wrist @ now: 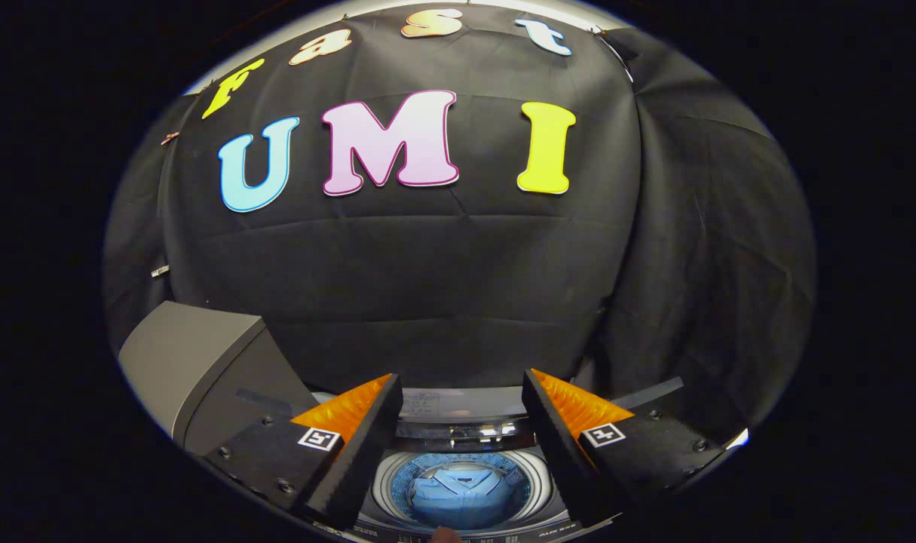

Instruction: Put the clothes into the washing machine and then close the washing machine lid.

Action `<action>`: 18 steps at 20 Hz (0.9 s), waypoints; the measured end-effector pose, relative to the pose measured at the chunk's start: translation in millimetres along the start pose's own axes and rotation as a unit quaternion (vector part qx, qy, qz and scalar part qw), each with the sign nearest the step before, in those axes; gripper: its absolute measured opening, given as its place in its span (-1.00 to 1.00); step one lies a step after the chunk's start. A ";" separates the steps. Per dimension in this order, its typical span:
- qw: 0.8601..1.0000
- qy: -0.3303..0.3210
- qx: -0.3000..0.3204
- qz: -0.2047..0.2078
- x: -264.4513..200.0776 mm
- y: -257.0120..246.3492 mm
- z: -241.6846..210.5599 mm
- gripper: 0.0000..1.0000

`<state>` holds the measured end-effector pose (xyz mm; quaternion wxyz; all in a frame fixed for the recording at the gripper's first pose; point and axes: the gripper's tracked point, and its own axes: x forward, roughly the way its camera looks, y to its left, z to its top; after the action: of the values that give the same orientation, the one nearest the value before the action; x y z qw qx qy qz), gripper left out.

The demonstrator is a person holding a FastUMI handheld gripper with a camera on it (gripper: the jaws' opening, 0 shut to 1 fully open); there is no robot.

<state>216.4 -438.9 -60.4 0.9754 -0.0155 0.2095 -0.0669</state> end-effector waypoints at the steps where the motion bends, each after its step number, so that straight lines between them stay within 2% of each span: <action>1: 1.000 0.000 0.001 0.001 -2.2 0.1 -3.3 1.00; 5: 1.000 0.014 0.004 0.005 -3.9 -1.1 -20.8 1.00; 11: 0.994 0.101 -0.044 0.006 -7.2 3.5 -99.4 1.00; 18: 0.986 0.163 -0.032 0.004 -11.3 -2.9 -161.1 1.00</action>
<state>139.6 -440.6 -202.5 0.9275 -0.0348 0.3677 -0.0581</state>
